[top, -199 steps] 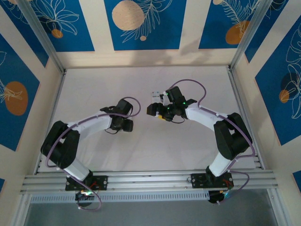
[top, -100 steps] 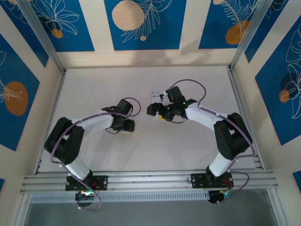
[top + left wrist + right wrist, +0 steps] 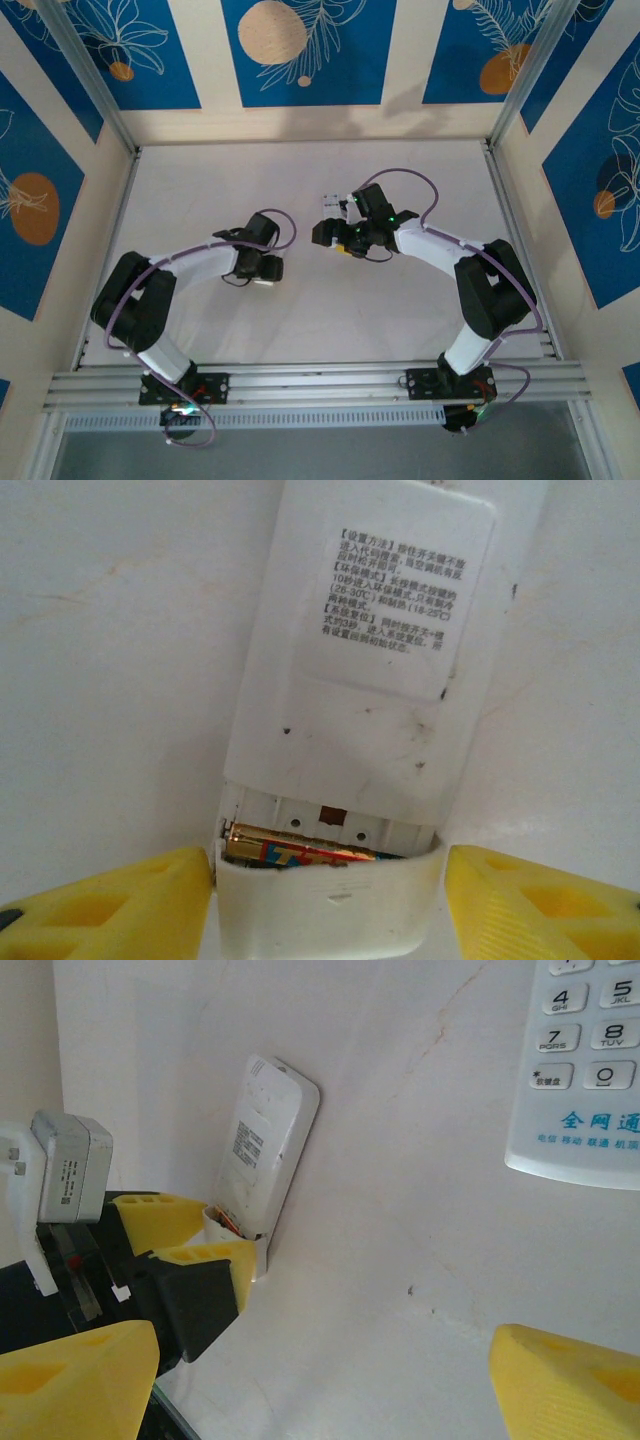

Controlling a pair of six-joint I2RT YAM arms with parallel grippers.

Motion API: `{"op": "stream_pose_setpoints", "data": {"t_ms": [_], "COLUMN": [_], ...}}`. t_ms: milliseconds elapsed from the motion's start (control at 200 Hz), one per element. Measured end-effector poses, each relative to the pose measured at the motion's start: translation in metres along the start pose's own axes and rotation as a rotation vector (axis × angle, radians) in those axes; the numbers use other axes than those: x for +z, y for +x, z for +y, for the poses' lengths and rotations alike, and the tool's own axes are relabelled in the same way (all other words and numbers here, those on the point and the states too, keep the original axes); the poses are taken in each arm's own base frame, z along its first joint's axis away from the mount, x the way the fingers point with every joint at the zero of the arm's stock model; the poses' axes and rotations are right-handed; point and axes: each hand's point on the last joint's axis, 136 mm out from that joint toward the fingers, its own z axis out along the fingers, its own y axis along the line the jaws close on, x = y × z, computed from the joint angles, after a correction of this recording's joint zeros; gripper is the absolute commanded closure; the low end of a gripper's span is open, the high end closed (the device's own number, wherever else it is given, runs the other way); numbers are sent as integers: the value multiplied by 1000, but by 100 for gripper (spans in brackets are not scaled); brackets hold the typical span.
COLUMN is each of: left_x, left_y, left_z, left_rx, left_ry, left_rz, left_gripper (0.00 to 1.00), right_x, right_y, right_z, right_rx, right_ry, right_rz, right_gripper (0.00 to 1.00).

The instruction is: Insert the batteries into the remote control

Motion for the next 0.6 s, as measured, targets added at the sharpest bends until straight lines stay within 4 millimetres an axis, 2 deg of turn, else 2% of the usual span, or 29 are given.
{"op": "stream_pose_setpoints", "data": {"t_ms": [460,600], "left_x": [1,-15], "left_y": [3,-4], "left_z": [4,1], "left_rx": [16,40], "left_ry": [-8,8], "left_rz": [10,-15], "left_gripper": [31,25], "right_x": [0,-1], "right_y": [0,-1], "right_z": [0,2], "right_rx": [2,0], "right_ry": [2,1], "right_rz": [3,0], "right_gripper": [14,14]}}
